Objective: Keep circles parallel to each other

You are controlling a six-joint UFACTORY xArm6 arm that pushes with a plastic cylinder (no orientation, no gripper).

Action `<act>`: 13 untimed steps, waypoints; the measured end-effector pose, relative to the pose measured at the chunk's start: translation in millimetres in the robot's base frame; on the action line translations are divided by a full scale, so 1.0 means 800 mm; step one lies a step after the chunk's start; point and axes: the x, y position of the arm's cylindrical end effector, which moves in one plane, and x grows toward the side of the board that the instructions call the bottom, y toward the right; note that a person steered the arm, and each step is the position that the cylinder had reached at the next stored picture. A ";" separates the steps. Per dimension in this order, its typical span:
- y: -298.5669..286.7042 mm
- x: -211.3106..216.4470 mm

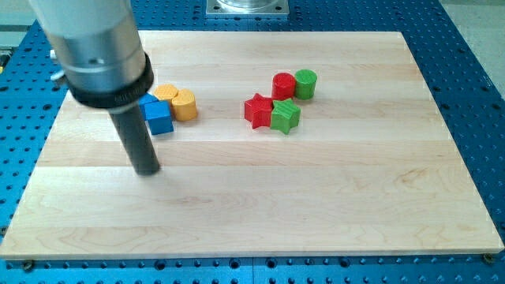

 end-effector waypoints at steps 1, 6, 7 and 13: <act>0.019 -0.091; -0.004 -0.098; 0.035 -0.100; 0.330 -0.158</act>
